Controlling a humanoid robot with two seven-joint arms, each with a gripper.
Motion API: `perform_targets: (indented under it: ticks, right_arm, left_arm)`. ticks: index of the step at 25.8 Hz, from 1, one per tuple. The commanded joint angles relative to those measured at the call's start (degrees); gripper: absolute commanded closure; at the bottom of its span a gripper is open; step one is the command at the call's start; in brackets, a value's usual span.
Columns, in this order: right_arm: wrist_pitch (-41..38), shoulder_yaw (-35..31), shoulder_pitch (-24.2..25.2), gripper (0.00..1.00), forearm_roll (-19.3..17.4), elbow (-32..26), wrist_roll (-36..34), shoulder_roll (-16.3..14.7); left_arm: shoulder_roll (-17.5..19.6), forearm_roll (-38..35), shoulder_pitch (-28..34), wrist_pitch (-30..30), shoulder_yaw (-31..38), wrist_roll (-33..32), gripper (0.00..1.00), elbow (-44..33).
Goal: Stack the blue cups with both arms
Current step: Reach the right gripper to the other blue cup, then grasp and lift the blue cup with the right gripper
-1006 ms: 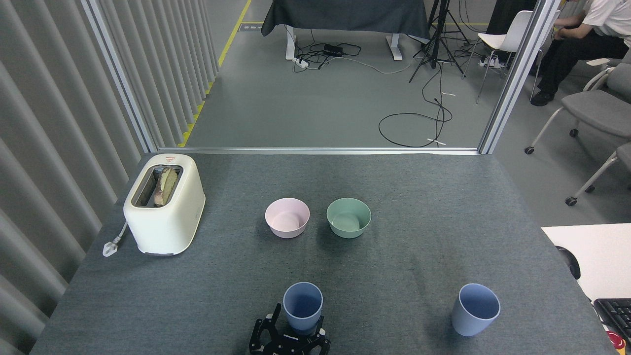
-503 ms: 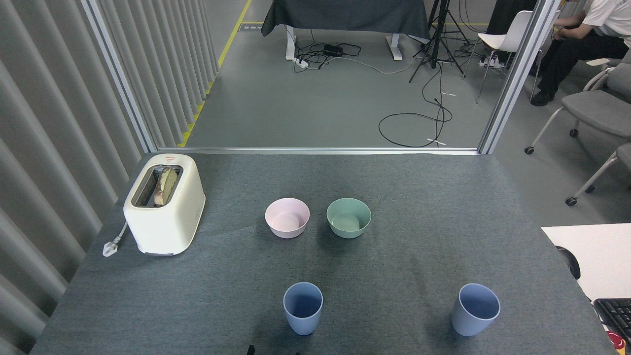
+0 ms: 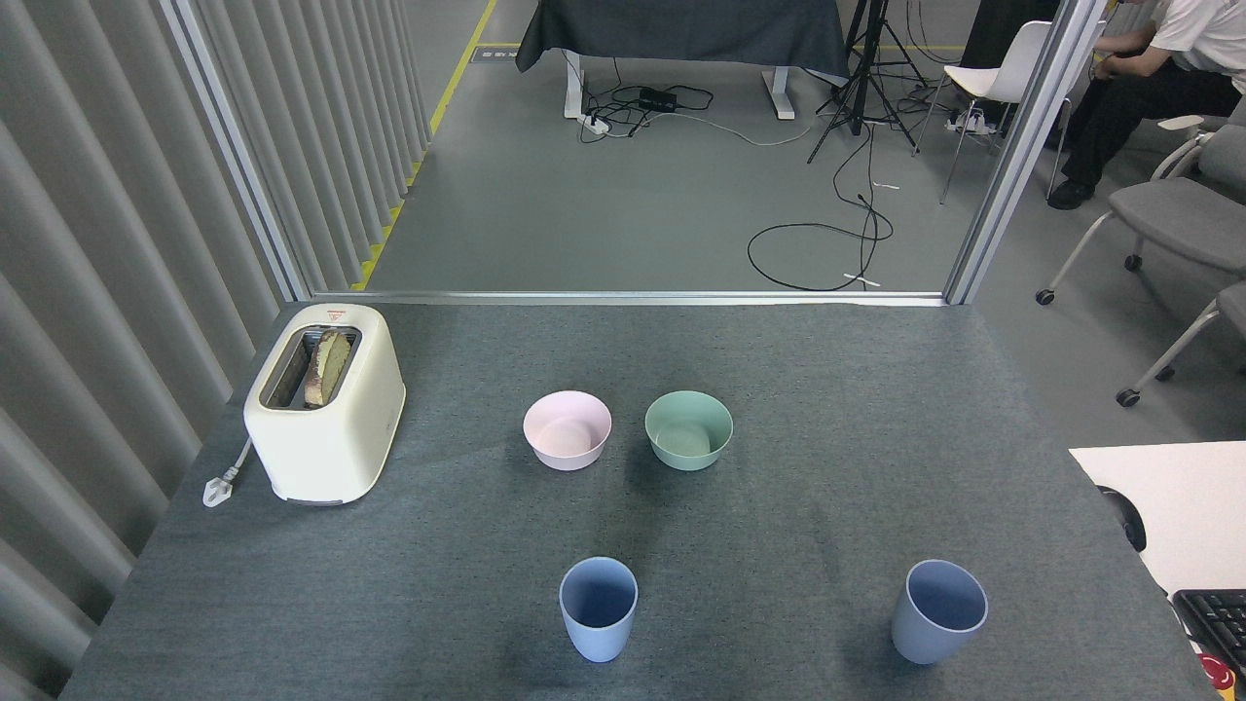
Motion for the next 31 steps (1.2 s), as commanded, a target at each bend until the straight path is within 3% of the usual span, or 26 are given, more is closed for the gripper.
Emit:
perform_targets:
  ticks: [1,15,31]
  right_arm:
    - [1.32,-2.05,-2.68,0.00,0.07,2.30,0.14,-1.70]
    - [4.31,-2.32,-13.31,0.00,0.24,9.68,2.34,-5.66]
    - [3.78,0.49,-18.41,0.00,0.15,14.60,2.34,-6.80]
  left_arm:
    - [0.93,0.08,-0.49,-0.22,0.67,-0.05,0.00,0.28]
    - [0.93,0.08,-0.66,0.04,1.29,-0.05,0.00,1.33]
    - [0.93,0.17,-0.93,-0.39,1.47,-0.05,0.00,1.59]
